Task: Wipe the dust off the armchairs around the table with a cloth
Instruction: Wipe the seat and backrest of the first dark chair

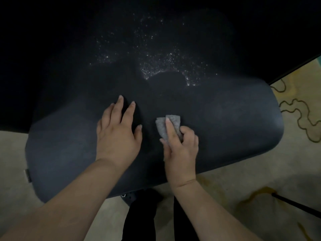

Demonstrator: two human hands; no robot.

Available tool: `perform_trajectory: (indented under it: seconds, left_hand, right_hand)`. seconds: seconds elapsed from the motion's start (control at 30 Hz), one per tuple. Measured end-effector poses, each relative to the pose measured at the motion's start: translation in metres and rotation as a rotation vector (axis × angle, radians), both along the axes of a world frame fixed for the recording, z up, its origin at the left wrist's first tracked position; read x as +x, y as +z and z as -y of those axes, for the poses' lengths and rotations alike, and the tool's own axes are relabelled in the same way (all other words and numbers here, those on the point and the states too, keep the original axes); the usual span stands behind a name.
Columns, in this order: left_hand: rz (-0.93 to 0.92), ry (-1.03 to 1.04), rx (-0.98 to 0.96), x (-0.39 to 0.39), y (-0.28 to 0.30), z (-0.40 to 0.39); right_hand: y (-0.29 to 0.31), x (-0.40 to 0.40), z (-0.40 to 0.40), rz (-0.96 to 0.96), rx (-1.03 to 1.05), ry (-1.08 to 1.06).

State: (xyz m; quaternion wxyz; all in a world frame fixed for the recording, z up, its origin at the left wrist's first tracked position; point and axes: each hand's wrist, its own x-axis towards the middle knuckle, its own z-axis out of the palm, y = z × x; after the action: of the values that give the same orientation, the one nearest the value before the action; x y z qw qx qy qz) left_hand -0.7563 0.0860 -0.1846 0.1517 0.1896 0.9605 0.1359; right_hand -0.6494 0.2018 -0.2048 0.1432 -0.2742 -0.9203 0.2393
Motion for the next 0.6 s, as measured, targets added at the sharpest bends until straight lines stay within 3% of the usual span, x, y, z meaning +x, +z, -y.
perform_trajectory:
  seconds: [0.1,0.23,0.43,0.6]
  left_hand:
    - [-0.007,-0.007,-0.003,-0.004,0.0,-0.002]
    - [-0.012,0.007,-0.019,-0.012,0.001,-0.005]
    - [0.001,0.05,-0.018,-0.009,0.001,-0.02]
    - [-0.025,0.051,-0.044,-0.014,-0.002,-0.024]
  right_hand:
    - [0.004,-0.01,-0.031,-0.004,0.069,-0.008]
    - [0.006,-0.024,-0.087,-0.048,-0.009,-0.282]
    - [0.005,-0.044,-0.08,-0.009,0.051,0.09]
    - [0.005,-0.061,-0.155,-0.039,-0.113,-0.335]
